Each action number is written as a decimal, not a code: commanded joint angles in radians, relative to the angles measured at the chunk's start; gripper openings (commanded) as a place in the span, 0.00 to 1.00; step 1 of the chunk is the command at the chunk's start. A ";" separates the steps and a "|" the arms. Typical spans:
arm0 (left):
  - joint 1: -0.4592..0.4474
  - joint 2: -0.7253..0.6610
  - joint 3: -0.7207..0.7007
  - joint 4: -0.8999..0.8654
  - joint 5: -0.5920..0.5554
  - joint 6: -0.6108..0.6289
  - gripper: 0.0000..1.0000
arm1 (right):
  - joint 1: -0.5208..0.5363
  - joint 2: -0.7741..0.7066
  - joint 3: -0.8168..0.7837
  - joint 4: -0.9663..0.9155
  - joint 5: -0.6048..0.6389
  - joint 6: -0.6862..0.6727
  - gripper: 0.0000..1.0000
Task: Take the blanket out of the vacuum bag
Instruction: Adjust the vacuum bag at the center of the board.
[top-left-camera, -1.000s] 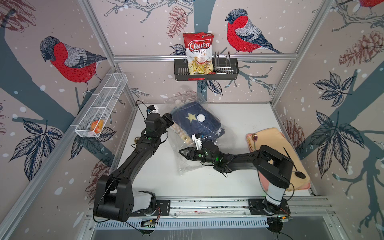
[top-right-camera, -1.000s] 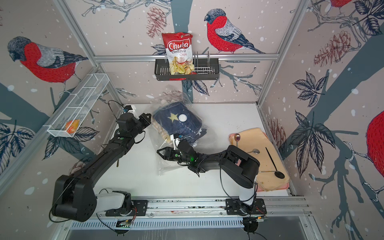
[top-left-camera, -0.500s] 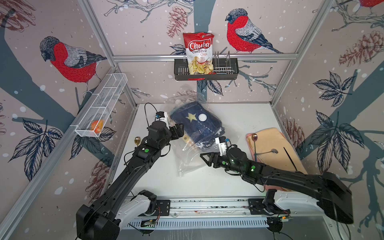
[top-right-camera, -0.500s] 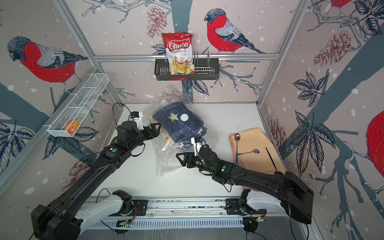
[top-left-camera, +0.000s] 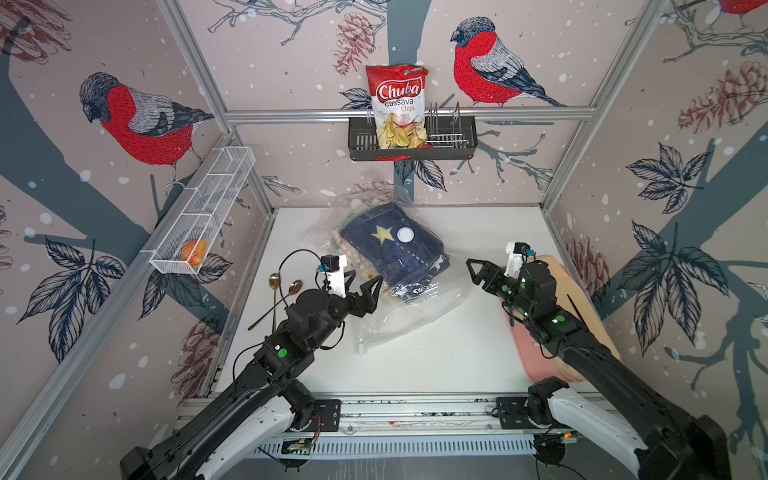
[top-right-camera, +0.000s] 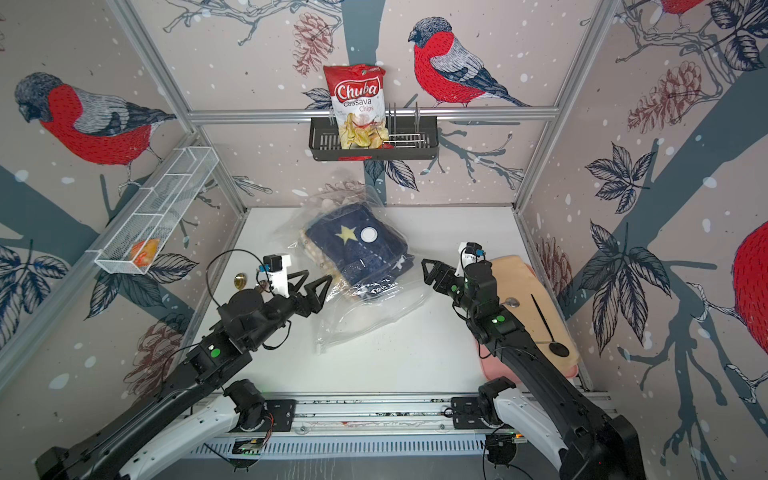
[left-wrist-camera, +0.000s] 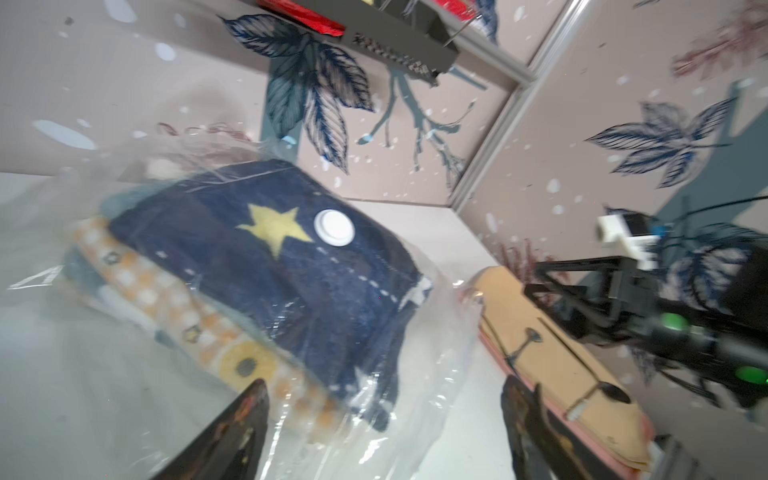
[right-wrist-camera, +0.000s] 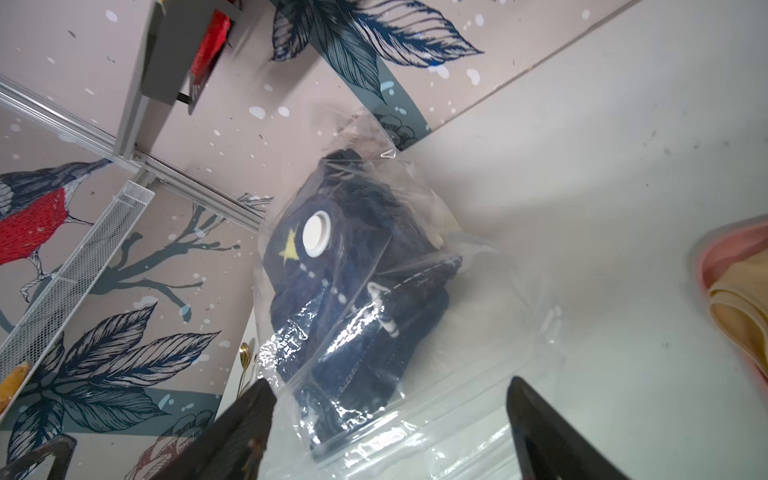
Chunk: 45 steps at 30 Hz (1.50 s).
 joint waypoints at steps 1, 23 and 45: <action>0.000 -0.008 -0.005 0.203 0.092 -0.027 0.86 | -0.079 0.068 0.026 0.101 -0.131 -0.036 0.88; 0.008 0.130 -0.170 0.119 -0.100 -0.193 0.89 | -0.034 0.859 0.370 0.417 -0.455 0.072 0.80; -0.121 0.427 0.266 -0.440 -0.233 0.014 0.87 | 0.022 1.023 0.605 0.481 -0.475 0.213 0.77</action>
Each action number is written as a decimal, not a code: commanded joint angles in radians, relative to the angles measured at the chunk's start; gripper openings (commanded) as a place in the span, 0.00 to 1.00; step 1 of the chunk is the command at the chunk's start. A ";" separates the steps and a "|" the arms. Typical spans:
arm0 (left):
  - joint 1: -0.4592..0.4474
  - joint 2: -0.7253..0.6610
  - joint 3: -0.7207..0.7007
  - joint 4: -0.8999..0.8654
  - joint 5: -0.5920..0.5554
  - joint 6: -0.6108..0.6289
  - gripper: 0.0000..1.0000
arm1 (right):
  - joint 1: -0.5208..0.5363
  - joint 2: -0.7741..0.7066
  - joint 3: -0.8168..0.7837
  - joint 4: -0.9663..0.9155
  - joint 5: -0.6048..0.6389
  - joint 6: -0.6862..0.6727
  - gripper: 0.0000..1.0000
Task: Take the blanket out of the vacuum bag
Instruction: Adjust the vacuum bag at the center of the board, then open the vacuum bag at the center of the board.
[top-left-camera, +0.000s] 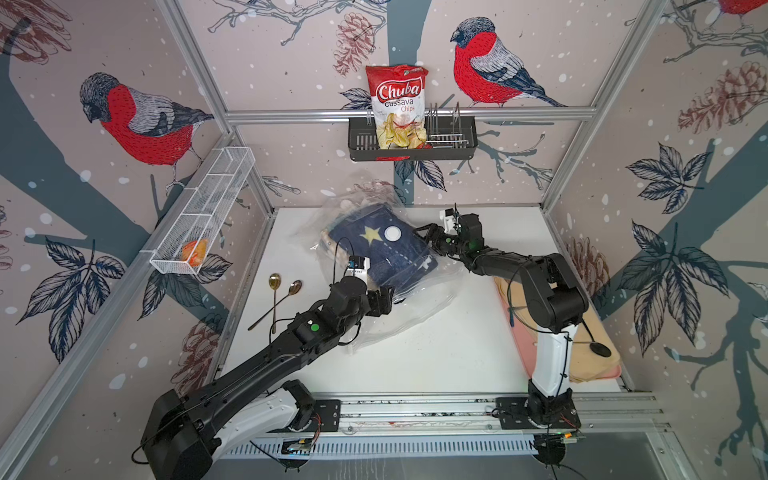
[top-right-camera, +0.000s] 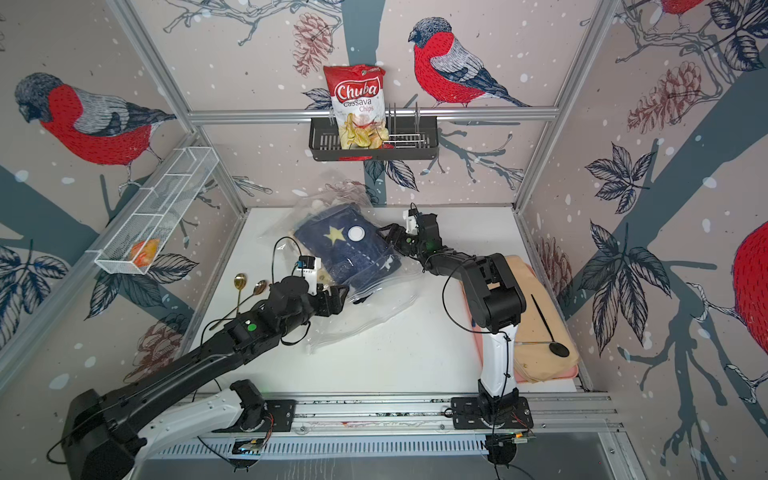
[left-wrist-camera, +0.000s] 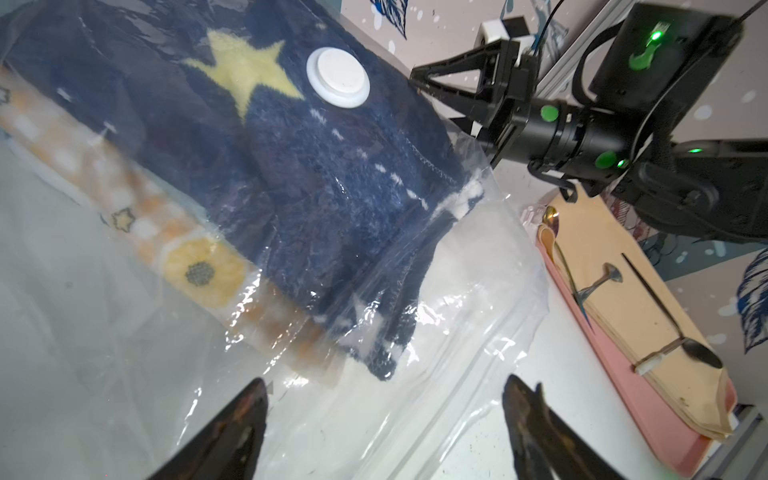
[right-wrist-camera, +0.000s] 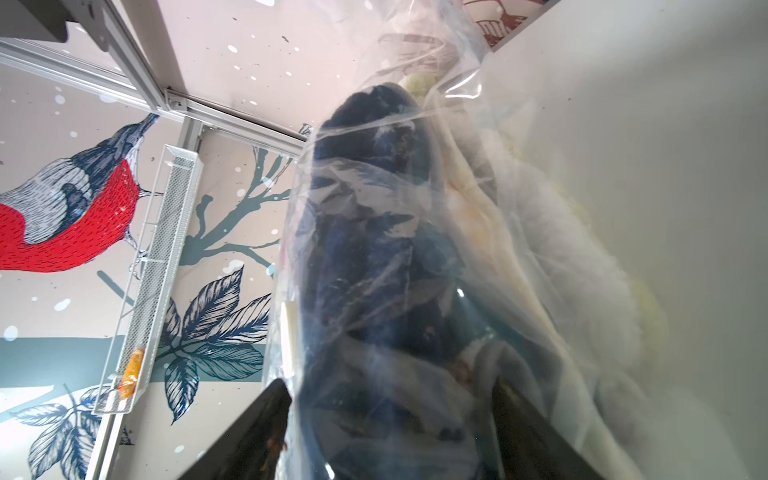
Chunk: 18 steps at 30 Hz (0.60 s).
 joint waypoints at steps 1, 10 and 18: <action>-0.054 0.067 0.097 -0.179 -0.115 0.103 0.87 | -0.026 -0.060 -0.049 0.048 -0.020 0.007 0.77; -0.191 0.191 0.237 -0.285 -0.221 0.333 0.85 | -0.130 -0.325 -0.383 0.178 -0.046 0.063 0.77; -0.216 0.209 0.248 -0.296 -0.237 0.483 0.85 | -0.148 -0.589 -0.641 0.129 -0.009 0.043 0.76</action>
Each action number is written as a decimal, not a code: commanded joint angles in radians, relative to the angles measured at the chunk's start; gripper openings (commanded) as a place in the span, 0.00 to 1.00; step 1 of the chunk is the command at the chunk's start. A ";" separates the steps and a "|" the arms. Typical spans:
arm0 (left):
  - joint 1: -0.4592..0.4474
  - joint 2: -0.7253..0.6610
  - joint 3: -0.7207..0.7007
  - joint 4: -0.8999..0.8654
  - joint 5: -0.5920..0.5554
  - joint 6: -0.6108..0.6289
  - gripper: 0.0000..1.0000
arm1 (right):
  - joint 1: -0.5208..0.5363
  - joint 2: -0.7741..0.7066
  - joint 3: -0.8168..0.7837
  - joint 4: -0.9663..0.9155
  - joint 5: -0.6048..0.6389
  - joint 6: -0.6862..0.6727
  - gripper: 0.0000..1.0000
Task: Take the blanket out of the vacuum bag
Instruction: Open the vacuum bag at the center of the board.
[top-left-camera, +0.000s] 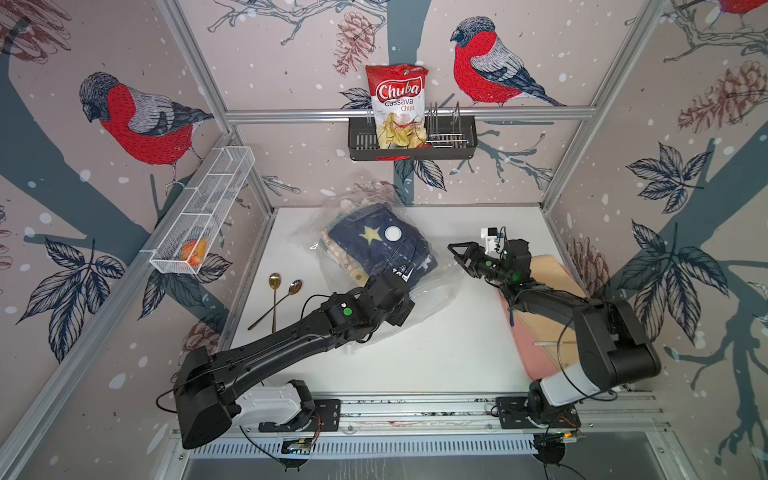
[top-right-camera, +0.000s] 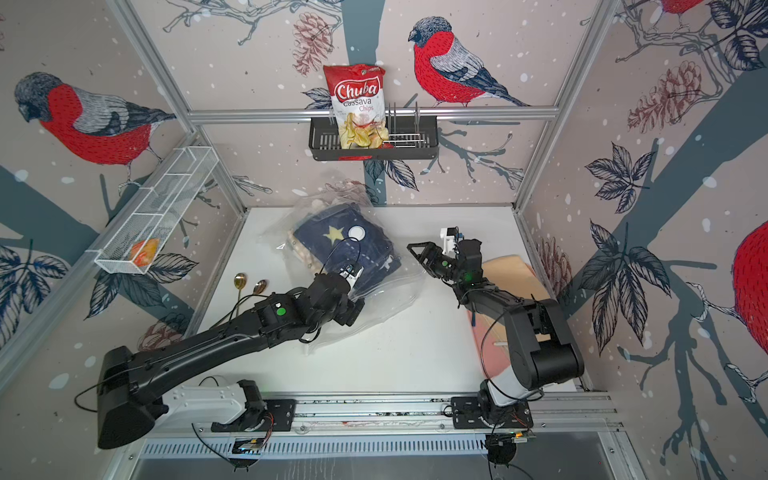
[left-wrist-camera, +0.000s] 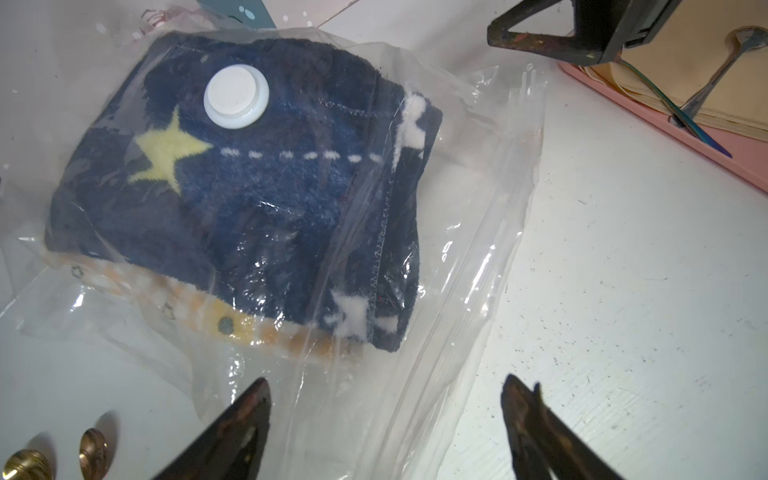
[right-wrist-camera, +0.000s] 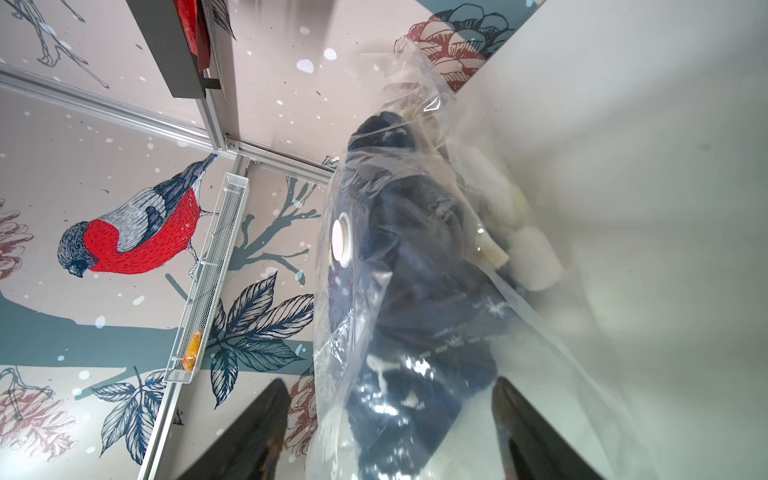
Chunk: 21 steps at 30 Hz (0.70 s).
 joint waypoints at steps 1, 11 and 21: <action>-0.006 0.001 -0.002 -0.012 -0.025 0.116 0.85 | 0.007 -0.092 -0.068 -0.018 0.028 -0.020 0.76; -0.008 0.019 -0.107 0.077 -0.092 0.139 0.74 | 0.036 -0.373 -0.215 -0.224 0.120 -0.099 0.76; -0.009 0.117 -0.094 0.059 -0.207 0.120 0.43 | 0.103 -0.494 -0.255 -0.291 0.226 -0.084 0.74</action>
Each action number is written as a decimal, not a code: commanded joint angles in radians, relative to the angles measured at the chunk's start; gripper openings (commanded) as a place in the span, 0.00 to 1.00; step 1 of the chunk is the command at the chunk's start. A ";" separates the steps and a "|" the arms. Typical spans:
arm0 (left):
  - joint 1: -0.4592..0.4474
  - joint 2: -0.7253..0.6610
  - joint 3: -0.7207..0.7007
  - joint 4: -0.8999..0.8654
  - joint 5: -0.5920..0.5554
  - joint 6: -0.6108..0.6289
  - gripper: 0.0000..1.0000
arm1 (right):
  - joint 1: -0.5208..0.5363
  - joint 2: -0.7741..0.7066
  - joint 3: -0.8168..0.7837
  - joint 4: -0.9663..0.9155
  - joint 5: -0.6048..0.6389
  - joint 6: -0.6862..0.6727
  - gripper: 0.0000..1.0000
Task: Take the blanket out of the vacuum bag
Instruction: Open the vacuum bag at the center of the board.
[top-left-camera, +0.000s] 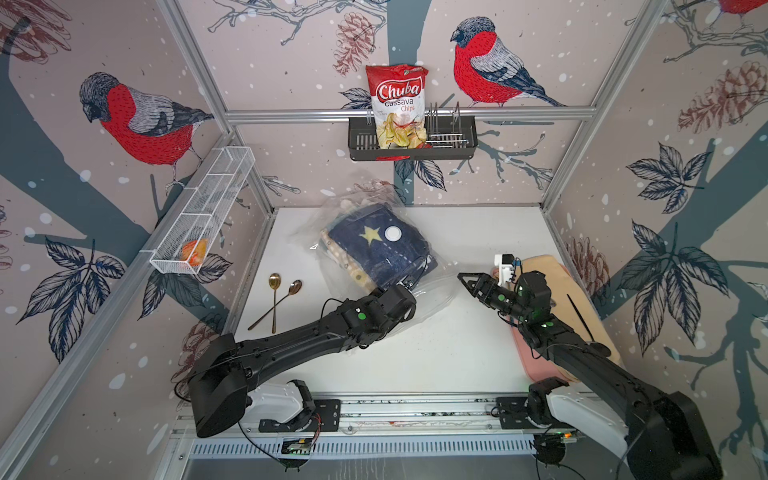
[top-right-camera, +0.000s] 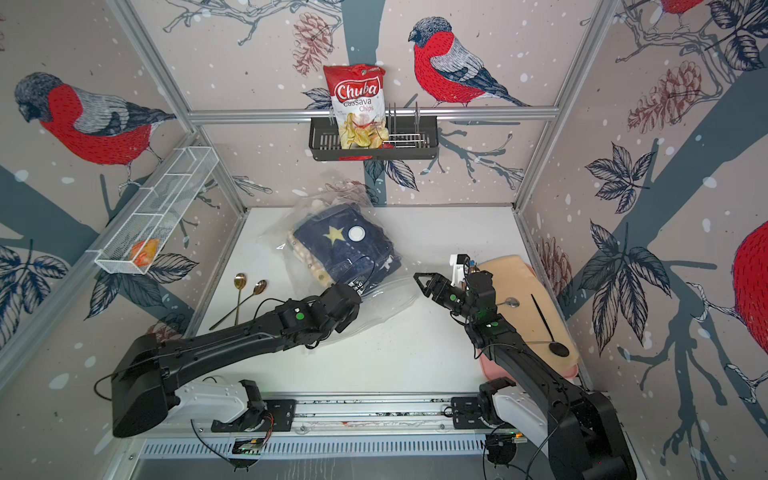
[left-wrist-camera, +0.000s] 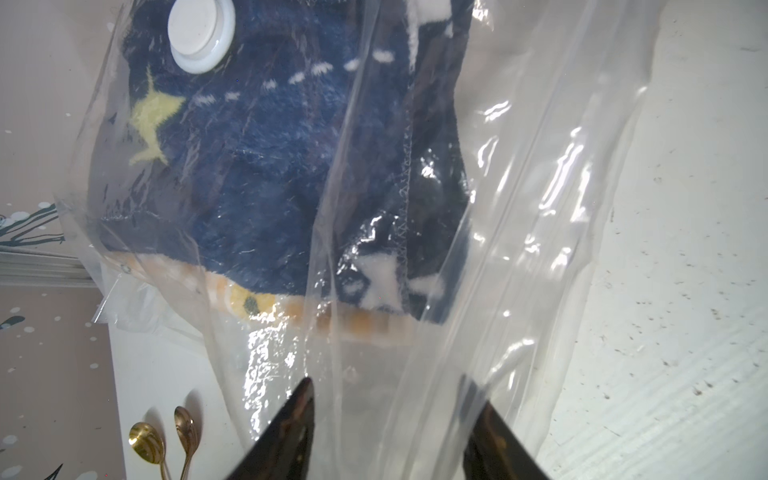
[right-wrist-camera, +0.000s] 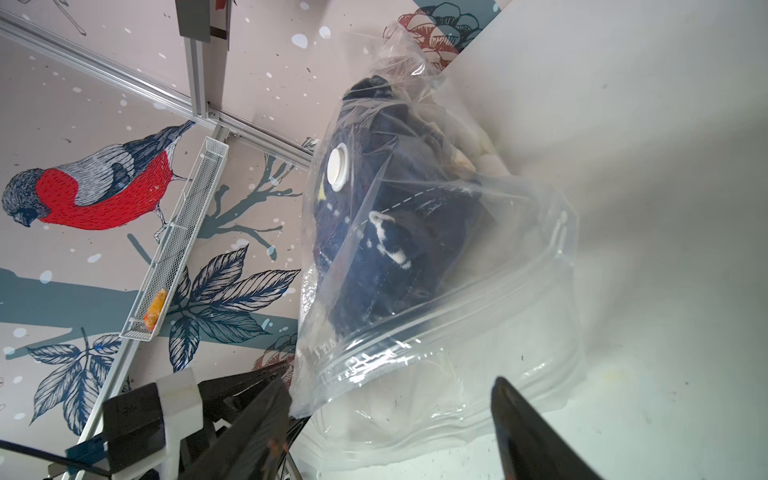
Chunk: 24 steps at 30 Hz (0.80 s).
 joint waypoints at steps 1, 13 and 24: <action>-0.001 0.022 0.010 0.013 -0.070 -0.004 0.41 | 0.037 -0.005 -0.014 0.005 0.045 0.028 0.72; -0.002 0.047 0.069 -0.034 -0.205 -0.068 0.00 | 0.433 -0.058 -0.208 0.223 0.426 0.272 0.37; 0.000 -0.079 0.083 0.073 -0.114 -0.078 0.00 | 0.498 0.247 -0.103 0.484 0.400 0.326 0.27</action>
